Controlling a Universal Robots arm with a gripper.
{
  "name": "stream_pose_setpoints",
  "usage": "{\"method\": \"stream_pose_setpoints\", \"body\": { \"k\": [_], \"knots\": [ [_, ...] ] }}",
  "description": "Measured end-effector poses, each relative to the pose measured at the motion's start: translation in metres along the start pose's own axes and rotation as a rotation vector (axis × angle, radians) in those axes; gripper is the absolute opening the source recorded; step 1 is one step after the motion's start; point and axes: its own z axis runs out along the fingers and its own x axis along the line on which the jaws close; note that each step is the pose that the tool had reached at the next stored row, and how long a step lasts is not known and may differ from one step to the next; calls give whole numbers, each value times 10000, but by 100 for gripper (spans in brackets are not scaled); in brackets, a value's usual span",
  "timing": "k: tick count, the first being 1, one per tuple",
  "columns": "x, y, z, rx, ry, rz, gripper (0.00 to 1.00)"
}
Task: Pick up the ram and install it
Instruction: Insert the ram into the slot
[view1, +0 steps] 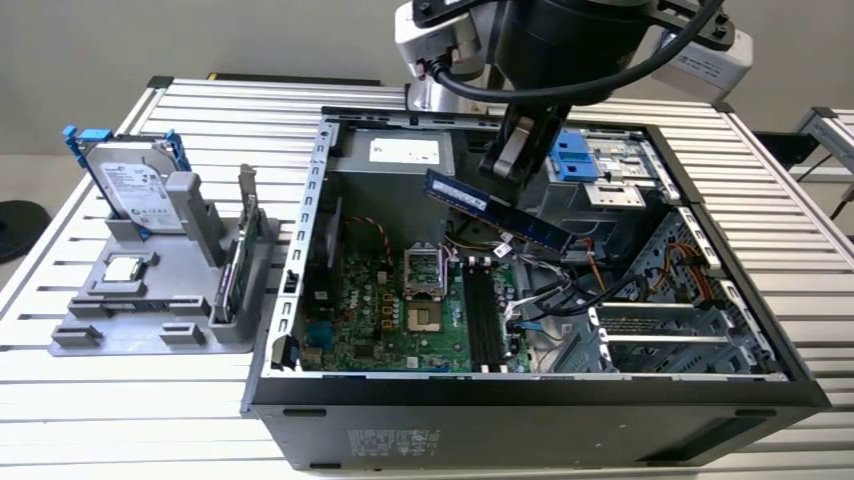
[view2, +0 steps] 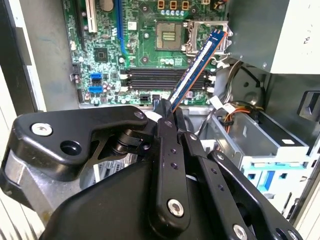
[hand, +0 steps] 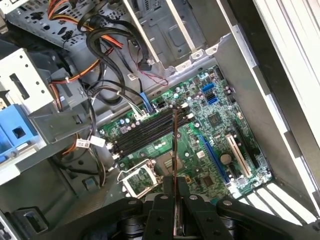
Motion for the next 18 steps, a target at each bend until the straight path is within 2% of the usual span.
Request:
{"method": "stream_pose_setpoints", "body": {
  "k": [6,18],
  "knots": [
    [0,0,0,9,35,552,0],
    [0,0,0,16,62,959,0]
  ]
}}
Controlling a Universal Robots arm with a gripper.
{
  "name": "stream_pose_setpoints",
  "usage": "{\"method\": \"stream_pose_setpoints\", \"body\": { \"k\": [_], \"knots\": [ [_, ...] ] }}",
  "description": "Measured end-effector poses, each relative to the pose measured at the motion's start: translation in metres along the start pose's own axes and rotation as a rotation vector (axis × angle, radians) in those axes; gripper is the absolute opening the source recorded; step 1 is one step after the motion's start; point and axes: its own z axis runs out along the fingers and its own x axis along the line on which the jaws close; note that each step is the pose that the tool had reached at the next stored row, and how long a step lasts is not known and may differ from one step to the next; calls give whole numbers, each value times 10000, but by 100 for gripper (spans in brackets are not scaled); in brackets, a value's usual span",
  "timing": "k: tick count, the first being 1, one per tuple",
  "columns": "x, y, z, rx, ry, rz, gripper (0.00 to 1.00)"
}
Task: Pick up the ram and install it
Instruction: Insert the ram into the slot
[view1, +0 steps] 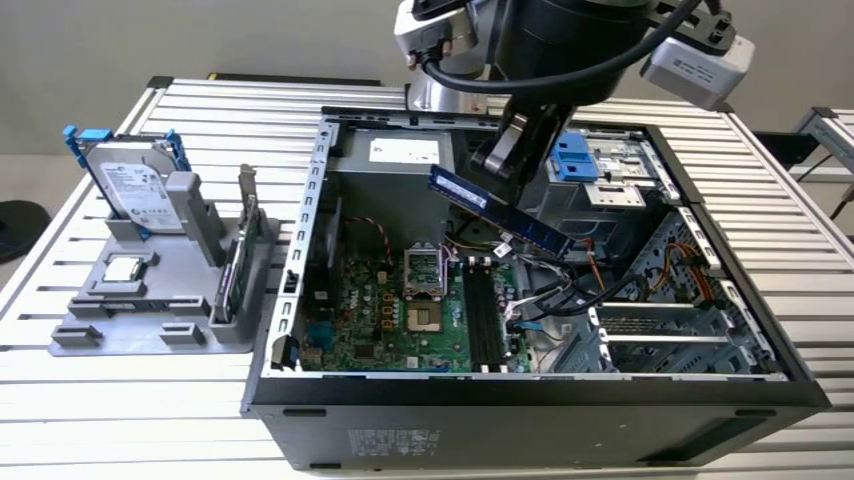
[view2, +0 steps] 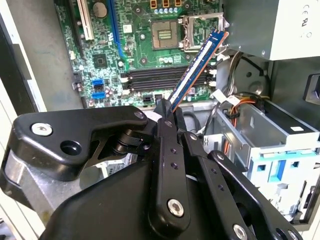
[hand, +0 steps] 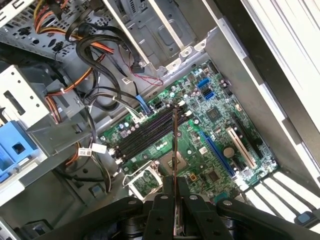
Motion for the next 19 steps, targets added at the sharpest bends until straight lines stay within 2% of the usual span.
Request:
{"method": "stream_pose_setpoints", "body": {
  "k": [19],
  "knots": [
    [0,0,0,4,18,289,0]
  ]
}}
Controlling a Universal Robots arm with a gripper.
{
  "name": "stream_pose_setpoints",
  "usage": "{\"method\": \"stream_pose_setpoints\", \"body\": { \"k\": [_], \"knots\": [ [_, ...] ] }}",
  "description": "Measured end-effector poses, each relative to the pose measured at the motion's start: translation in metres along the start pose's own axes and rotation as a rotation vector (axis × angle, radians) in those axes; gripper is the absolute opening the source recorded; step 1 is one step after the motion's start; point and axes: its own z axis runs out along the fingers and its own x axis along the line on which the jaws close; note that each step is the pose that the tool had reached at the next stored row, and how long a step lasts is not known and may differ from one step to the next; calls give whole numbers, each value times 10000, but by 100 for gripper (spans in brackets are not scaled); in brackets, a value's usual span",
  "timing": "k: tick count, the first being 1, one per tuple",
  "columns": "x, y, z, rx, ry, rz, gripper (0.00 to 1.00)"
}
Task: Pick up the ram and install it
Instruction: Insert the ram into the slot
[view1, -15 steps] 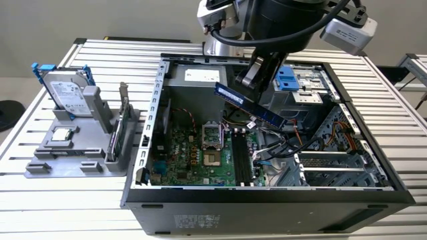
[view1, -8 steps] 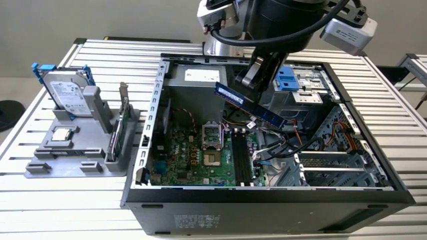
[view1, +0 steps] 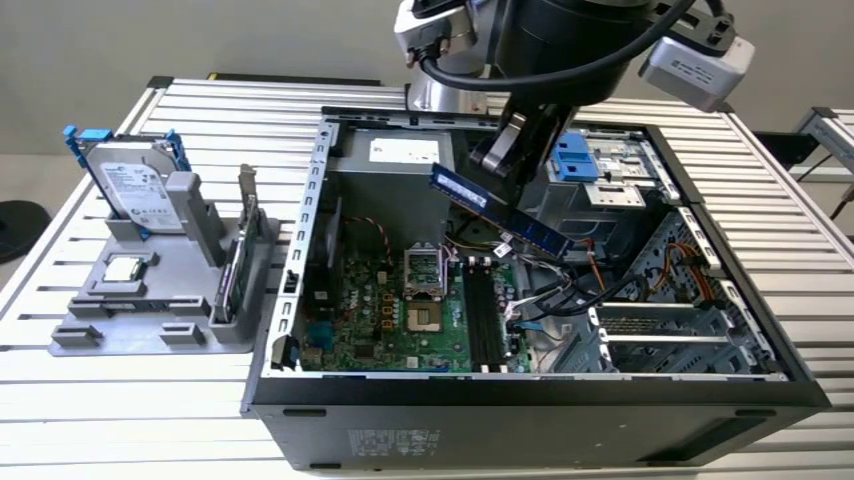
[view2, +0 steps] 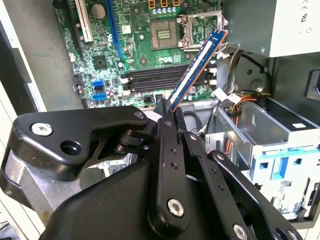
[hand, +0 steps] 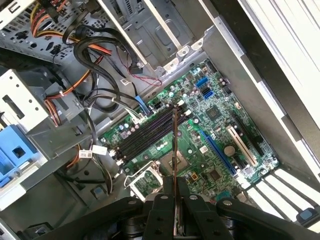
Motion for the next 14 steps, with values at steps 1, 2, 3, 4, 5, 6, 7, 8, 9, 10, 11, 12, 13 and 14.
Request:
{"method": "stream_pose_setpoints", "body": {
  "k": [1,2,3,4,5,6,7,8,9,10,11,12,13,14],
  "knots": [
    [0,0,0,1,3,40,0],
    [-1,-1,0,2,5,81,0],
    [0,-1,0,2,8,124,0],
    [0,-1,0,3,11,171,0],
    [0,-1,0,4,15,224,0],
    [0,0,0,5,18,282,0],
    [0,0,0,6,21,340,0],
    [0,0,0,7,26,396,0],
    [0,0,0,8,29,449,0],
    [0,0,0,9,32,504,0],
    [1,1,0,10,35,558,0],
    [0,1,0,10,39,612,0],
    [0,0,0,11,42,660,0],
    [0,0,0,12,46,710,0]
  ]
}}
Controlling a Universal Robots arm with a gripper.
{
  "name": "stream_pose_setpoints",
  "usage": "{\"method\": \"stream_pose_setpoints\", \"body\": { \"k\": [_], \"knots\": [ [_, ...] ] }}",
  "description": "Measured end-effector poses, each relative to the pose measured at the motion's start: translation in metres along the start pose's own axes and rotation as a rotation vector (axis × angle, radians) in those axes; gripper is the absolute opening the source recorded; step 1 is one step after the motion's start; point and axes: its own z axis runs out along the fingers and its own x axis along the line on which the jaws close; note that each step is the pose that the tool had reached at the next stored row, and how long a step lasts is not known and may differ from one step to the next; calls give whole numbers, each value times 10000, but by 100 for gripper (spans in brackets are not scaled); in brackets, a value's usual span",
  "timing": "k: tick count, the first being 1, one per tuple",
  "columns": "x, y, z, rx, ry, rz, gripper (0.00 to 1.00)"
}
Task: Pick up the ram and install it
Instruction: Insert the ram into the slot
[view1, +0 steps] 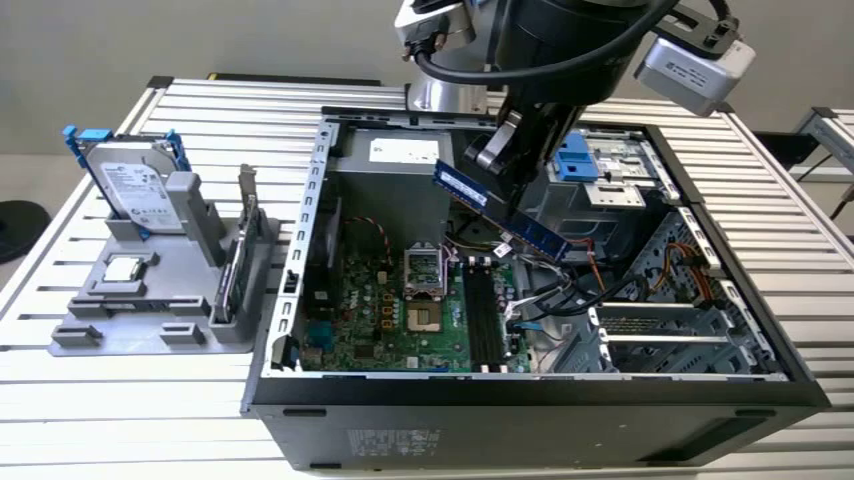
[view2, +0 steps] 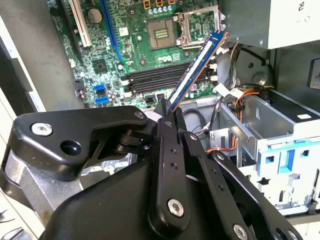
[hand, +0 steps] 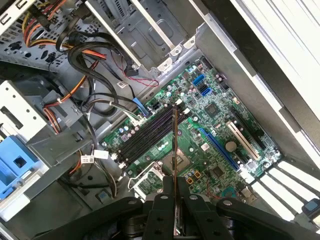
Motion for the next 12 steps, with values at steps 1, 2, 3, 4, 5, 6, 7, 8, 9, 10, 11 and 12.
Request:
{"method": "stream_pose_setpoints", "body": {
  "k": [1,2,3,4,5,6,7,8,9,10,11,12],
  "knots": [
    [0,0,0,1,3,53,0],
    [0,0,0,2,7,108,0],
    [0,0,0,3,10,156,0],
    [0,0,0,3,13,209,0],
    [0,0,0,4,16,253,0],
    [0,0,0,5,19,300,0],
    [0,0,0,6,22,350,0],
    [0,0,0,6,25,399,0],
    [0,0,0,7,28,448,0],
    [0,0,0,9,32,501,0],
    [0,0,0,9,35,549,0],
    [0,0,0,10,38,596,0]
  ]
}}
